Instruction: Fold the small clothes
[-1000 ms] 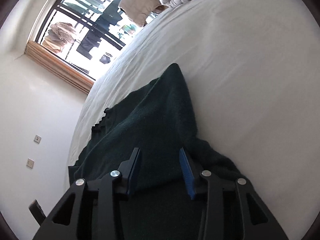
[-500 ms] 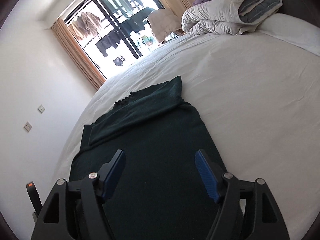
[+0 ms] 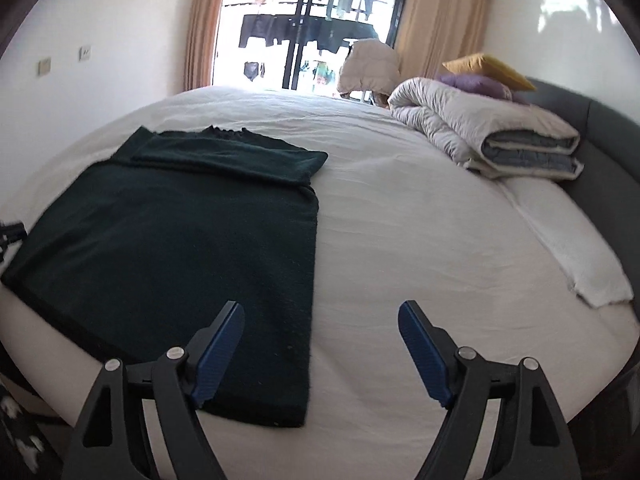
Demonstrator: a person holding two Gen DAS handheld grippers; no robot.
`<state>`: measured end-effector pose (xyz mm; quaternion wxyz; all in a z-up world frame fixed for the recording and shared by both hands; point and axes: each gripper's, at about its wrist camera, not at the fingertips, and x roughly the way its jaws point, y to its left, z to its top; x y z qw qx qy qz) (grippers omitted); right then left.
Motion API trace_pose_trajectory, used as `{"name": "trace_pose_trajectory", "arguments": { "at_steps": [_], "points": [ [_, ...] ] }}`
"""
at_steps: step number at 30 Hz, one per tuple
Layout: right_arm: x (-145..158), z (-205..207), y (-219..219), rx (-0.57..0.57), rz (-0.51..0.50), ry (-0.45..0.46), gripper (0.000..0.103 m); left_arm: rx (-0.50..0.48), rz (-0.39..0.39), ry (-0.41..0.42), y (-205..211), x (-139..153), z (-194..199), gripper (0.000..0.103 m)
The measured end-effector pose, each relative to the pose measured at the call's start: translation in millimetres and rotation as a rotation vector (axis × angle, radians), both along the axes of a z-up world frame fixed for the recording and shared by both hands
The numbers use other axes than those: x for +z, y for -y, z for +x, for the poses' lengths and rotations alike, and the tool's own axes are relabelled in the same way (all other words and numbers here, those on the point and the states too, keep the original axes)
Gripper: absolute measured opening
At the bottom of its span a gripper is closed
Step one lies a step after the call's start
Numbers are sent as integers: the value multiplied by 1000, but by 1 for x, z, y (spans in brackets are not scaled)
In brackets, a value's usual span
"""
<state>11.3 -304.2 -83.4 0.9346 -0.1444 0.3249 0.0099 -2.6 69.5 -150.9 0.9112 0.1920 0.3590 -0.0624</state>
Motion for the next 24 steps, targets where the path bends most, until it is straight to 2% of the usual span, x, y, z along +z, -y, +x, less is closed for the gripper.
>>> {"name": "trace_pose_trajectory", "arguments": {
  "at_steps": [3, 4, 5, 6, 7, 10, 14, 18, 20, 24],
  "points": [
    [-5, -15, -3, 71, -95, -9, 82, -144, 152, 57, 17, -4, -32, 19],
    [-8, -20, -4, 98, -127, -17, 82, -178, 180, 63, 20, -5, -40, 40],
    [-11, -25, -6, 124, -153, -23, 82, -214, 202, 70, 23, -7, -49, 77],
    [-15, -29, -7, 146, -181, -29, 82, -241, 218, 89, 25, -8, -56, 90],
    [-20, -33, -9, 163, -214, -40, 82, -260, 239, 121, 26, -9, -63, 94],
    [-37, -39, -16, 203, -301, -78, 80, -282, 350, 159, 28, -17, -75, 94],
    [-53, -40, -25, 240, -369, -107, 76, -321, 409, 175, 30, -22, -85, 94],
    [-63, -44, -32, 267, -411, -120, 76, -395, 501, 216, 28, -33, -93, 94],
    [-69, -47, -36, 279, -452, -119, 76, -423, 520, 227, 26, -35, -94, 94],
    [-74, -52, -42, 288, -462, -116, 73, -475, 569, 250, 19, -44, -90, 94]
  ]
}}
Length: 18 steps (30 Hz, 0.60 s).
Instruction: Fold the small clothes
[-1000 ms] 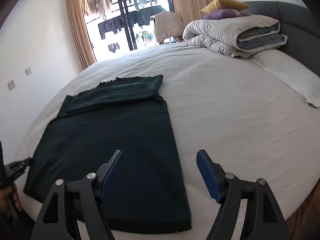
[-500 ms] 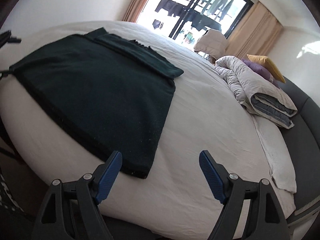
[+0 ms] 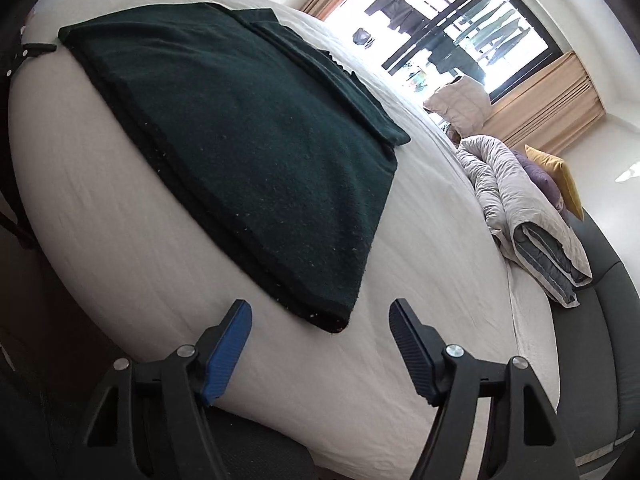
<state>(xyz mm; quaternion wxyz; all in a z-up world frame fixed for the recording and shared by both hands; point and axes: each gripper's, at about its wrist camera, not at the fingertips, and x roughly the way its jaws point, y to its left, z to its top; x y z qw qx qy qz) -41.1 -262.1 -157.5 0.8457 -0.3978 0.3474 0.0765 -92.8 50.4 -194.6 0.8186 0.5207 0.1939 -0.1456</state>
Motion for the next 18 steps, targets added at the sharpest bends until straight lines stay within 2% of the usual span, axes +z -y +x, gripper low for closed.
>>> {"name": "trace_pose_trajectory", "arguments": {
  "at_steps": [5, 10, 12, 14, 15, 18],
  "points": [
    [-3, 2, -5, -6, 11, 18, 70, -67, 74, 69, -2, -13, 8, 95],
    [-4, 4, -9, -9, 12, 37, 70, -110, 73, 95, -7, -17, 13, 94],
    [-4, 3, -9, -6, 10, 42, 70, -106, 77, 92, -7, -18, 16, 79],
    [-4, 2, -9, -6, 12, 44, 70, -75, 94, 81, -6, -20, 24, 37],
    [-4, 2, -9, -6, 10, 46, 70, -64, 98, 85, -5, -21, 28, 32],
    [-4, 0, -8, -3, 10, 47, 70, -72, 87, 73, 0, -20, 35, 32]
  ]
}}
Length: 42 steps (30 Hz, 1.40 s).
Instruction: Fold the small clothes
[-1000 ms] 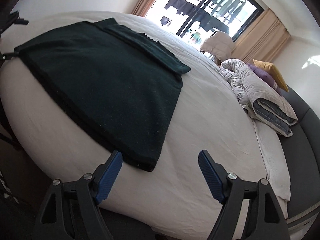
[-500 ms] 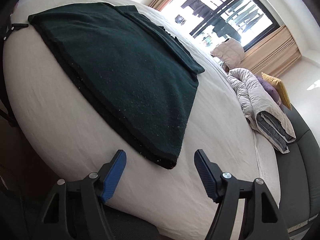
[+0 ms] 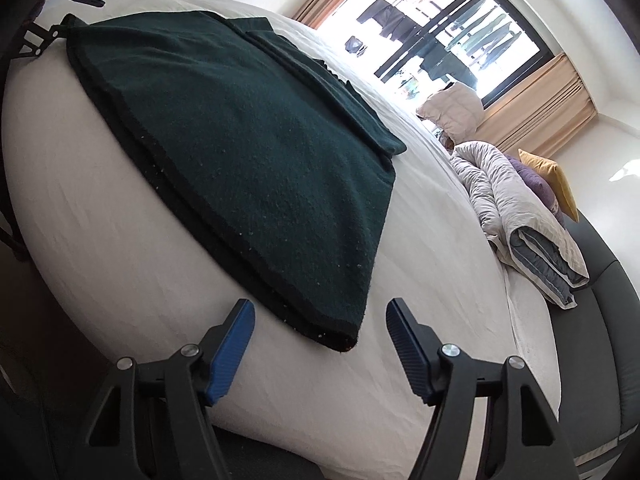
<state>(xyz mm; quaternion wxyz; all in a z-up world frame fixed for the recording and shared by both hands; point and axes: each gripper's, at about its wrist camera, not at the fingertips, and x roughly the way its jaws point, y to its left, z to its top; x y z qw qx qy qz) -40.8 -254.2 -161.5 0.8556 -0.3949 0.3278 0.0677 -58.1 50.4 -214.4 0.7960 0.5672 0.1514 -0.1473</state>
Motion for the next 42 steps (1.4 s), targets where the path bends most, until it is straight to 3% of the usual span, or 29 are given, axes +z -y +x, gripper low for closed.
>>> {"name": "trace_pose_trajectory", "arguments": {
  "at_steps": [4, 8, 10, 15, 22, 25, 32, 34, 36, 42],
  "points": [
    [-1, -2, -1, 5, -12, 9, 70, -21, -29, -26, 11, 6, -1, 32],
    [-4, -3, -3, 25, -33, 16, 70, 37, -107, -91, 11, 13, 12, 10],
    [-5, -4, -4, 37, -48, 18, 70, 62, -156, -98, 11, 21, 13, 5],
    [-9, -5, -9, 68, -76, 6, 65, 89, -231, -89, 11, 40, 20, 4],
    [-22, -7, -27, 153, -221, 24, 61, 111, -315, -89, 14, 58, 20, 4],
    [-29, -1, -32, 176, -276, 32, 55, 119, -334, -92, 13, 63, 22, 4],
    [-40, 2, -38, 191, -335, 16, 28, 144, -385, -103, 9, 69, 27, 4],
    [-41, 4, -37, 175, -340, 14, 19, 147, -394, -107, 8, 70, 28, 4],
    [-42, 7, -35, 144, -323, -7, 3, 146, -398, -107, 8, 70, 28, 4],
    [-20, 13, -33, 56, -210, 32, 3, 171, -442, -105, 2, 79, 32, 4]
  ]
}}
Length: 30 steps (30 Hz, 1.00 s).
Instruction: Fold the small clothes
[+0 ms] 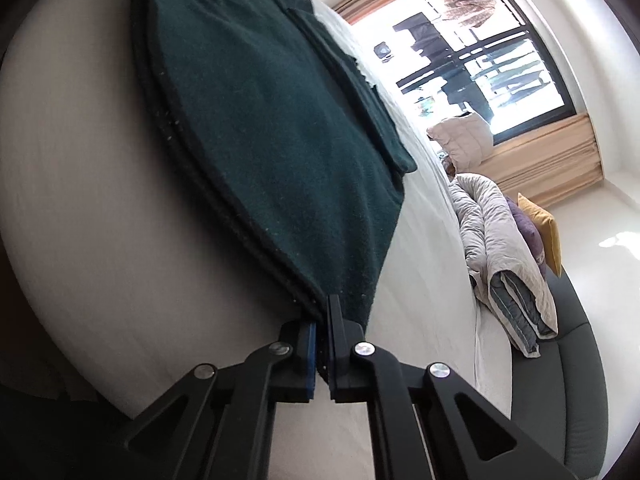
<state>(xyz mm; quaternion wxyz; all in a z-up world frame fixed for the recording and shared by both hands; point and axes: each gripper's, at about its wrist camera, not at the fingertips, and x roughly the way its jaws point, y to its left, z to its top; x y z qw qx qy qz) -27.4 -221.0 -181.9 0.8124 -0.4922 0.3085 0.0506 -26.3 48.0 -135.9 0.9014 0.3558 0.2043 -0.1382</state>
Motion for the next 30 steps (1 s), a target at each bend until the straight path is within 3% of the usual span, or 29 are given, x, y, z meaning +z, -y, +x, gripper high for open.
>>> {"name": "trace_pose_trajectory", "arguments": {
  "at_steps": [6, 12, 19, 25, 30],
  "points": [
    [45, 25, 2, -50, 119, 92, 3, 65, -143, 5, -9, 31, 21, 4],
    [79, 68, -9, -50, 158, 162, 3, 110, -205, 42, -13, 66, 57, 4],
    [100, 137, -31, -51, 145, 199, 3, 199, -283, 33, -38, 101, 142, 4],
    [109, 211, -40, -107, 168, 149, 3, 270, -338, -41, -61, 118, 236, 4],
    [108, 274, -41, -139, 180, 88, 3, 306, -327, -104, -69, 120, 309, 4]
  ]
}}
